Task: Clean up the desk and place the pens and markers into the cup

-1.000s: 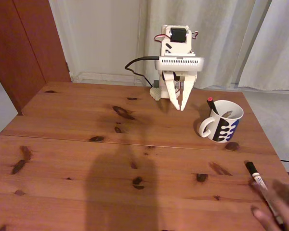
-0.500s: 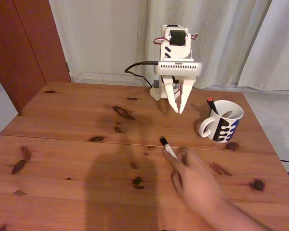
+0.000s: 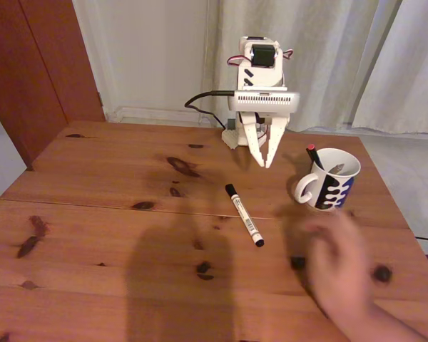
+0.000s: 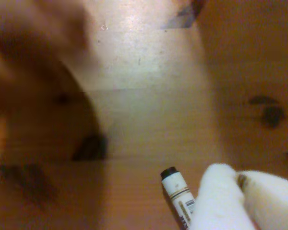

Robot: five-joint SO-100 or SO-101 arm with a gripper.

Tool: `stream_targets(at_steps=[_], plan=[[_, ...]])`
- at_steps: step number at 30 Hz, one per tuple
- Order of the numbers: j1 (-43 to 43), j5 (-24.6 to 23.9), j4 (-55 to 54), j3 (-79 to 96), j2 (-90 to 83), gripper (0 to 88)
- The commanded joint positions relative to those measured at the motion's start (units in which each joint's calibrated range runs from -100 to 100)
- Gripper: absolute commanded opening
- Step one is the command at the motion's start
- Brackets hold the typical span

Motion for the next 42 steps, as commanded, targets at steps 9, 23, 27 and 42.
stream_targets(at_steps=[9,23,27,42], plan=[[-0.3,0.2,-0.6,5.0,-2.1,0.8],[0.2,0.4,0.0,11.4,-2.6,0.8],[0.5,0.7,0.0,13.1,-2.3,0.8],[0.4,2.5,0.3,17.2,-1.9,0.7]])
